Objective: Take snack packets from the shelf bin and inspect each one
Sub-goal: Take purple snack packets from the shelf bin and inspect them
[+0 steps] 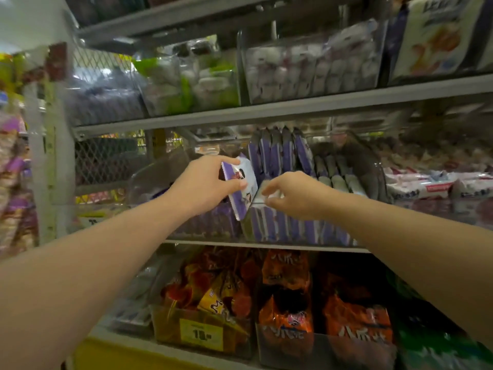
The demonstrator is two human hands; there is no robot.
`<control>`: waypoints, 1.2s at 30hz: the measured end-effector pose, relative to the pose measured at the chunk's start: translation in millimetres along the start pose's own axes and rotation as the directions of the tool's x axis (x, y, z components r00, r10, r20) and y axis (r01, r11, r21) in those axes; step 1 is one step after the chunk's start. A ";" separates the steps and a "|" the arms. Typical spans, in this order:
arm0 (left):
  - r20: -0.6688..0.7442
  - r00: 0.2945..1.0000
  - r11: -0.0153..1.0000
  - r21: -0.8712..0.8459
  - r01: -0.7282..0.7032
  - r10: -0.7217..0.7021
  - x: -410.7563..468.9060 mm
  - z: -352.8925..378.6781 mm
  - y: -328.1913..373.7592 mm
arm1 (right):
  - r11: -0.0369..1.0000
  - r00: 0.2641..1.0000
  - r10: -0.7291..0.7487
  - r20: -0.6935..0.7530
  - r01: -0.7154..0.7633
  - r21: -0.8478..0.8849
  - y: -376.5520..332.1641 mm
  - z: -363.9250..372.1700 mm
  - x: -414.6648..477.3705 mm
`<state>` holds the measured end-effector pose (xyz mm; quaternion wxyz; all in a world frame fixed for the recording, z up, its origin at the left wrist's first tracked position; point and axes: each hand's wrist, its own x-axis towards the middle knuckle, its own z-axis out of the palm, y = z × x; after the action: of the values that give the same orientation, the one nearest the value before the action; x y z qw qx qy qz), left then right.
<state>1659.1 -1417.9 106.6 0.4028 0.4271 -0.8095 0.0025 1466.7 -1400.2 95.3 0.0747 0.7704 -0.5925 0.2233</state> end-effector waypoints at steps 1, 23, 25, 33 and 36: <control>0.026 1.000 1.000 0.027 -0.009 0.008 5.5 0.2 -1.0 | 1.000 1.000 0.000 0.022 0.000 0.004 3.2 0.4 5.5; 0.203 0.955 0.821 0.491 -0.292 0.218 59.6 52.9 -27.8 | 0.934 0.846 -0.245 0.473 0.336 -0.118 15.2 -9.4 75.3; 0.266 0.936 0.815 0.473 -0.335 0.230 56.9 53.7 -35.9 | 0.920 0.850 -0.287 0.441 0.372 -0.119 16.6 -5.9 75.9; 0.383 0.896 0.831 0.406 -0.380 0.223 49.9 50.0 -45.7 | 0.940 0.914 -0.331 0.235 0.340 0.003 29.1 9.3 63.5; 0.399 0.891 0.840 0.390 -0.378 0.216 46.8 50.4 -46.6 | 0.956 0.936 -0.293 0.194 0.290 0.045 26.5 2.6 64.6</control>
<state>1644.1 -1497.3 87.3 0.1396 0.3709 -0.8997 0.1828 1455.0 -1465.6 117.0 0.0415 0.8687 -0.4744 0.1361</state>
